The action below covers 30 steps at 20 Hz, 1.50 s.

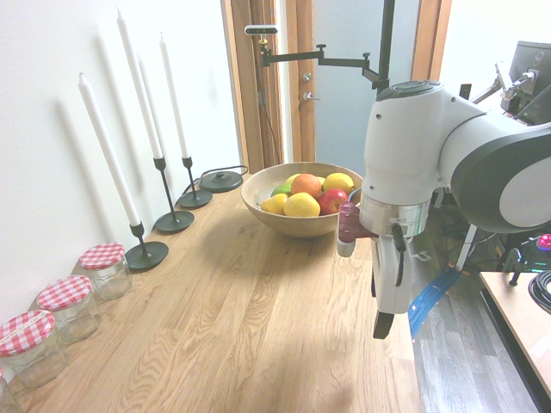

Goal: Take orange out of the basket

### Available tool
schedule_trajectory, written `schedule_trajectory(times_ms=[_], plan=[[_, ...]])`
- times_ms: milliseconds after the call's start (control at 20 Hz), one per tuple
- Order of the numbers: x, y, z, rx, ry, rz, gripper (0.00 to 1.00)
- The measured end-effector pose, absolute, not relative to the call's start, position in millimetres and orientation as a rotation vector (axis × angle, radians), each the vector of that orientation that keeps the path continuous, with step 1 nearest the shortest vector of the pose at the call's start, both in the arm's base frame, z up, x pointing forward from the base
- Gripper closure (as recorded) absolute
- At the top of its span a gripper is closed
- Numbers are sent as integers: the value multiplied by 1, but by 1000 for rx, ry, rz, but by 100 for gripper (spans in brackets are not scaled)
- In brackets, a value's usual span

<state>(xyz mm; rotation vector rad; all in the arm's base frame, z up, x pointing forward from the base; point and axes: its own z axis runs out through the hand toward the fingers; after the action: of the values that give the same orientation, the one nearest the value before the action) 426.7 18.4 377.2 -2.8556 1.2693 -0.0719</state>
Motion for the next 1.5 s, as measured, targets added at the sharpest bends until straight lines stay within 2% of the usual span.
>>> schedule_trajectory(times_ms=[250, 950, 1500], plan=[[430, 12, 385, -2854, 1287, -71, 0], [487, -124, 516, -2699, 1526, -241, 0], [530, -274, 523, -2612, 1710, -173, 0]])
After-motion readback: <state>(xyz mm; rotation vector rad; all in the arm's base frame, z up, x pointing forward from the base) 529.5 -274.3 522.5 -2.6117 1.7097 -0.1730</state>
